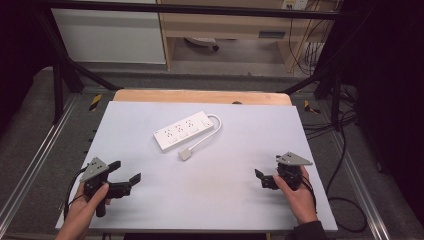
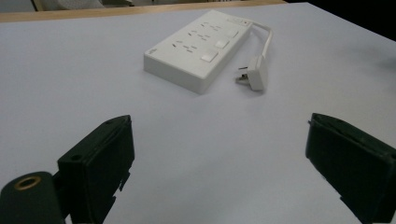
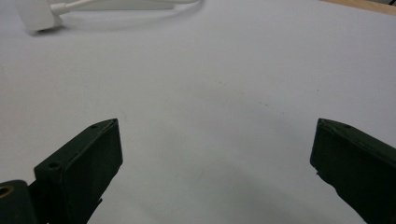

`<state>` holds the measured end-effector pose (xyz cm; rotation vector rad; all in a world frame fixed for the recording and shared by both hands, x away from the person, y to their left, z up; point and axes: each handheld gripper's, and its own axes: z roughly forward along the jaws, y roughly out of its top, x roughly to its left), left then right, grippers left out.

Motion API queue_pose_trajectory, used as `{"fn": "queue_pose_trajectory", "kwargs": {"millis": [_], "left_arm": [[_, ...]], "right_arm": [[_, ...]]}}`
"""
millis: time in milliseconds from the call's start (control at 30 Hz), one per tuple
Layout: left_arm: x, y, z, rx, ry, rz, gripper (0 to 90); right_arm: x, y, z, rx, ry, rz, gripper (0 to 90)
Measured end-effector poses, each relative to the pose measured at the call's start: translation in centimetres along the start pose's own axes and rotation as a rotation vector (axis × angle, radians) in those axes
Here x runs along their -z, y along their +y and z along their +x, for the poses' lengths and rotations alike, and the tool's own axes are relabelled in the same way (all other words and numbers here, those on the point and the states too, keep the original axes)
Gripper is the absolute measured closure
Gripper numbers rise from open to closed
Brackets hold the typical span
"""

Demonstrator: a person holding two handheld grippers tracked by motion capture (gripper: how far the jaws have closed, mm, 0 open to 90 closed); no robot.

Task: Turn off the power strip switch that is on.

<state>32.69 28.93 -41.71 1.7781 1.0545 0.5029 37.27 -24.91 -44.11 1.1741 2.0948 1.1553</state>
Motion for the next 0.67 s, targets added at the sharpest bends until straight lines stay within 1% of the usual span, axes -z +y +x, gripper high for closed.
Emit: {"fn": "queue_pose_trajectory", "kwargs": {"millis": [100,267,333,467,533,600,667], "left_arm": [[-0.1,-0.3,-0.2,0.0,-0.008,0.009,7.8],[-0.1,-0.9,-0.3,0.006,-0.01,0.026,7.9],[0.0,-1.1,-0.2,0.009,-0.007,0.029,7.9],[0.3,-1.4,0.4,0.026,0.016,0.024,8.1],[0.4,-1.6,0.6,0.032,0.024,0.026,8.2],[0.3,-1.8,0.7,0.008,0.038,0.046,7.9],[0.2,-1.8,0.6,0.012,0.039,0.052,8.3]], "right_arm": [[0.0,0.0,0.0,-0.002,0.003,0.003,2.7],[-0.1,-0.1,0.0,-0.001,0.001,0.011,2.7],[-0.1,-0.1,0.0,-0.002,-0.002,0.013,2.7],[-0.3,-0.2,0.0,-0.002,-0.005,0.031,2.7],[-0.3,-0.3,-0.1,-0.007,-0.01,0.046,2.7],[-0.5,-0.5,-0.2,-0.006,-0.025,0.069,2.8],[-0.9,-0.8,-0.3,-0.022,-0.062,0.123,3.7]]}}
